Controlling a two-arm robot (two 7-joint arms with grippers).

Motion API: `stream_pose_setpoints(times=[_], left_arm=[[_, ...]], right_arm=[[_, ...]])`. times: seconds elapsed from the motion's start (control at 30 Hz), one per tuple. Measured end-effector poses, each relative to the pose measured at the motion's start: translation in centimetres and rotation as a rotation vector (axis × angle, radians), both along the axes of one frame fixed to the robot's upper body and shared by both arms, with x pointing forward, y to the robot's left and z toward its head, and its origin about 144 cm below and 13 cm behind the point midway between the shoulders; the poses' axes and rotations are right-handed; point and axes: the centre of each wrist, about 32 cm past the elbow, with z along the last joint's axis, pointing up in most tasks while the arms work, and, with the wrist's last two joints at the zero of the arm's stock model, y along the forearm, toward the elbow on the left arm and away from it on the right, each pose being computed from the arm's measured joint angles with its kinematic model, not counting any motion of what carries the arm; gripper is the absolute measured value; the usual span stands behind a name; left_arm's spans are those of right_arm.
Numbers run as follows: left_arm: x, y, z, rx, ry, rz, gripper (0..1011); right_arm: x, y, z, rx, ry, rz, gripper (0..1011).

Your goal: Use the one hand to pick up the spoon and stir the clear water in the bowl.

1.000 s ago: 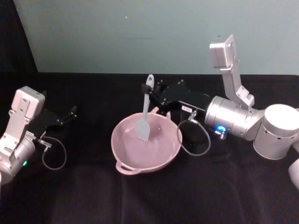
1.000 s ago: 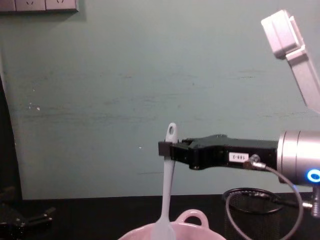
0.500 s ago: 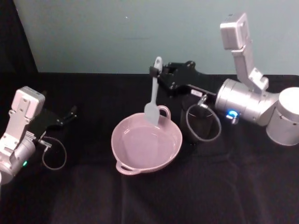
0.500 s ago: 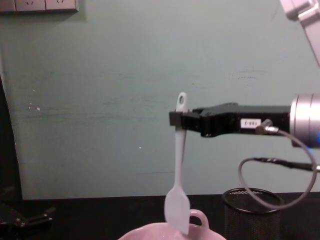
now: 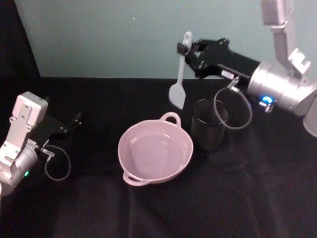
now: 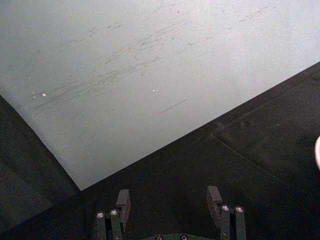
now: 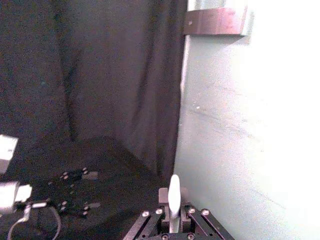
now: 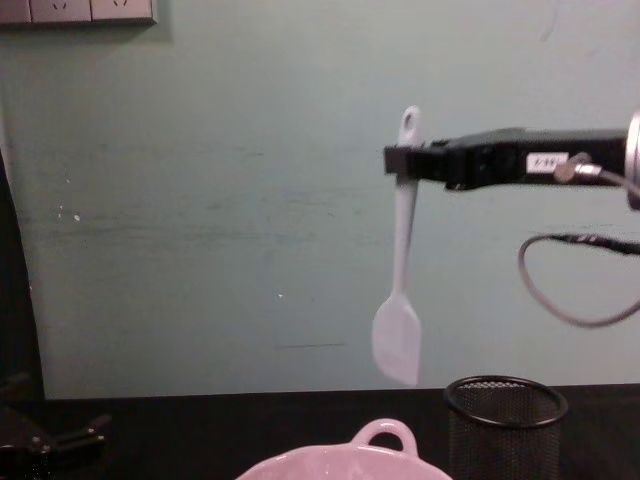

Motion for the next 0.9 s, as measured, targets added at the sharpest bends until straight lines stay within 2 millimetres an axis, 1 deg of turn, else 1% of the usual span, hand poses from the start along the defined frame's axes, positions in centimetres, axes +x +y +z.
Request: stream_pose_setpoints(times=[0.33,0.53,0.73,0.9], left_arm=[[0.0,0.0,0.0,0.000,0.000,0.000,1011],[0.0,0.0,0.0,0.000,0.000,0.000,1011],[0.0,0.0,0.0,0.000,0.000,0.000,1011],[0.0,0.0,0.0,0.000,0.000,0.000,1011]], right_arm=[[-0.9,-1.5,1.7,0.042,0.026,-0.080,118],[-1.3,-2.4,2.3,0.053,0.059,-0.139,118],[-1.7,-3.1,2.5,0.052,0.095,-0.181,118],[-1.8,-3.6,2.1,0.061,0.115,-0.203,118]])
